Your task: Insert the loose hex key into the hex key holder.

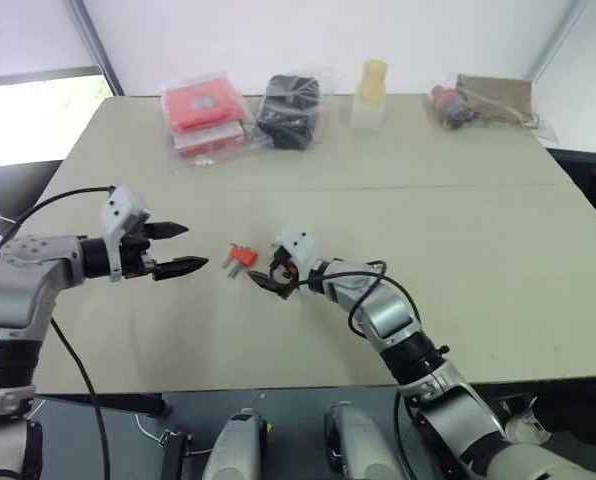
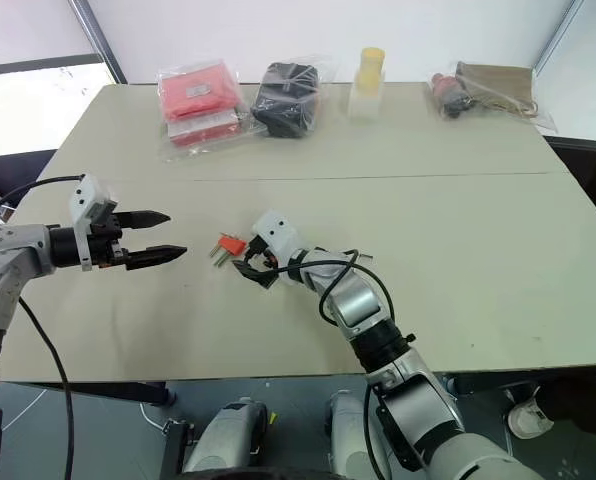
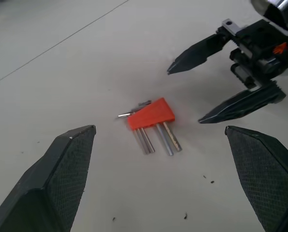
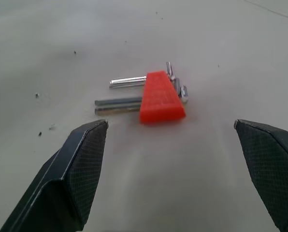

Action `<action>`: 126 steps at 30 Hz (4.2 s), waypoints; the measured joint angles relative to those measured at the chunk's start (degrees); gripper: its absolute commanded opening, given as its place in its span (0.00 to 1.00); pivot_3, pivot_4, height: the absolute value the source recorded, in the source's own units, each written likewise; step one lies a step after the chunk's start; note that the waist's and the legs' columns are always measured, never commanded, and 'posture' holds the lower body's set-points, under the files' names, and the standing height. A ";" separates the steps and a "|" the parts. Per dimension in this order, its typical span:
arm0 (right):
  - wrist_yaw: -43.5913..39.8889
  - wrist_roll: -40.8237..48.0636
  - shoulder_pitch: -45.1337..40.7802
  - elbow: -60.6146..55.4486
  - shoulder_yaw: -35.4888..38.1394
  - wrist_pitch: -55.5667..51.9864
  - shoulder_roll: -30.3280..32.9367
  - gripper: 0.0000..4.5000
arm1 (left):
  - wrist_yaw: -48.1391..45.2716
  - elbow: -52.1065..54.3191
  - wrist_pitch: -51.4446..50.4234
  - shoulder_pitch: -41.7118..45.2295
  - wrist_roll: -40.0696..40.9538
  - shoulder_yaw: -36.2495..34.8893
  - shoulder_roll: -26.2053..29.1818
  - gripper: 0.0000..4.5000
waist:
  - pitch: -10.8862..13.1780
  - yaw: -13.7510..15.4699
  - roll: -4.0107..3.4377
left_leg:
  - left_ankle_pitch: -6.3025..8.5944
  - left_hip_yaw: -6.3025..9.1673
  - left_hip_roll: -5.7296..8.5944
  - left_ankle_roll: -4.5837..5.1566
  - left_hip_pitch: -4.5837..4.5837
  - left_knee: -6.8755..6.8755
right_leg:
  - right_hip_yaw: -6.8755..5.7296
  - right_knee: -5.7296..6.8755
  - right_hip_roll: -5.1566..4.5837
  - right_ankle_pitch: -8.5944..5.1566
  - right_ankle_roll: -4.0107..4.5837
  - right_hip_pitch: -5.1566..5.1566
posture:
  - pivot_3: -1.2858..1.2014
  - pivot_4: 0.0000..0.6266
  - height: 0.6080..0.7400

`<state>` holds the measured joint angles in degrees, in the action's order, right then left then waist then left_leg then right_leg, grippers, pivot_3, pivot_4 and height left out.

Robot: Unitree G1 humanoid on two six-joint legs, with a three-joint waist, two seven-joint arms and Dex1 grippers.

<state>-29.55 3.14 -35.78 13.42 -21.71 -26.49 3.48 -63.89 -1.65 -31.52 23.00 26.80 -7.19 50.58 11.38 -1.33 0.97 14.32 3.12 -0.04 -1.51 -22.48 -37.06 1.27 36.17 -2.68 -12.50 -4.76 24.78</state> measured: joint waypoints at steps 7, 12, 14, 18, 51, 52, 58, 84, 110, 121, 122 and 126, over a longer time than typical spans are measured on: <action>0.99 -4.63 -3.60 9.09 -2.13 5.93 -2.91 0.96 | 1.52 1.18 -0.68 -0.90 0.14 -0.53 -0.14 1.00 | 0.00 -0.41 0.00 | 0.00 0.00 0.00 0.00 0.00 0.00 | 0.00 -0.01 -0.02 0.00 0.00 0.00 | 0.52 0.24 1.00; 0.98 -5.45 -4.85 13.33 -2.07 9.64 -3.78 0.96 | 2.87 2.18 -0.71 -1.70 0.22 -0.69 -1.10 1.00 | 0.00 -1.13 0.00 | 0.00 0.02 0.00 0.00 0.01 0.01 | 0.00 0.01 -0.01 0.01 -0.01 0.00 | 0.52 0.24 1.00; 0.91 -5.42 -5.15 14.54 -1.71 10.69 -3.81 0.96 | 3.14 2.71 -0.75 -2.13 0.27 -0.69 -1.21 1.00 | 0.00 -1.23 0.00 | 0.00 0.03 0.00 0.00 0.03 0.01 | 0.00 0.03 -0.01 0.01 -0.01 0.00 | 0.52 0.24 1.00; -0.01 -4.48 -5.35 16.36 0.46 11.05 -4.16 0.96 | 3.84 2.89 -0.75 -2.60 0.44 -0.83 -1.24 1.00 | 0.00 -1.16 0.00 | 0.00 0.04 0.01 0.00 0.04 0.00 | 0.00 0.03 -0.02 0.01 0.00 -0.03 | 0.52 0.24 1.00; -5.60 -25.31 -20.48 15.19 -1.79 66.28 29.32 0.22 | -3.87 -15.73 -1.32 14.94 1.88 2.75 -8.97 1.00 | 0.06 -1.07 -0.03 | -0.07 0.01 0.14 -0.11 0.00 0.08 | -0.02 -0.01 -0.08 -0.02 -0.08 -0.02 | 0.52 0.24 1.00; -5.33 -25.96 -21.17 16.53 -1.81 68.97 30.28 0.22 | -4.53 -17.94 -0.45 16.65 1.34 3.80 -10.68 1.00 | 0.06 -1.09 -0.02 | -0.07 0.02 0.14 -0.11 -0.02 0.06 | -0.02 -0.02 -0.08 -0.02 -0.08 -0.02 | 0.52 0.24 1.00; -4.49 -27.61 -23.97 20.11 -1.74 77.05 32.09 0.22 | -7.84 -27.69 2.48 25.12 0.65 6.53 -20.65 1.00 | 0.07 -1.34 0.00 | -0.07 -0.06 0.15 -0.11 -0.03 0.00 | 0.07 -0.02 -0.09 -0.01 -0.09 -0.02 | 0.52 0.24 1.00; -3.99 -28.16 -20.99 16.39 0.16 73.23 33.63 0.22 | -11.48 -43.70 10.32 36.29 -1.37 5.56 -31.05 1.00 | 0.08 -1.17 0.00 | -0.07 -0.03 0.16 -0.10 -0.04 -0.03 | 0.07 0.00 -0.09 -0.01 -0.09 -0.02 | 0.52 0.24 1.00; -2.87 -27.77 -19.77 14.20 0.36 70.57 32.64 0.22 | -9.52 -43.36 11.98 35.66 -3.30 5.19 -31.98 0.70 | 0.08 -1.13 0.00 | -0.07 -0.02 0.16 -0.10 -0.04 -0.04 | 0.07 0.02 -0.08 0.00 -0.09 -0.02 | 0.52 0.24 1.00; -2.41 -27.86 -19.77 14.24 0.39 69.09 32.66 0.22 | -10.60 -43.24 12.37 35.67 -3.30 5.13 -33.06 0.01 | 0.08 -1.15 0.00 | -0.07 -0.03 0.16 -0.10 -0.03 -0.05 | 0.07 0.02 -0.09 0.00 -0.09 -0.02 | 0.52 0.24 1.00; -2.41 -27.85 -19.77 14.24 0.39 69.07 32.66 0.22 | -10.58 -43.24 12.41 35.67 -3.30 5.13 -33.08 0.01 | 0.08 -1.19 0.00 | -0.07 -0.03 0.16 -0.10 -0.03 -0.05 | 0.07 0.02 -0.08 0.00 -0.09 -0.02 | 0.52 0.24 1.00; -2.41 -27.79 -19.68 14.23 0.43 68.96 32.66 0.22 | -10.44 -43.24 12.51 35.66 -3.32 5.13 -33.15 0.01 | 0.08 -1.15 0.00 | -0.07 -0.02 0.16 -0.10 -0.03 -0.05 | 0.07 0.03 -0.08 0.00 -0.09 -0.02 | 0.52 0.24 1.00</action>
<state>-31.96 -24.65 -55.46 27.65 -21.29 42.47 36.14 -74.33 -44.89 -19.02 58.66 23.48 -2.06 17.42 11.46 -2.48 0.96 14.25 3.10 0.12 -1.62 -22.51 -37.11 1.33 36.20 -2.76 -12.51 -4.85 24.75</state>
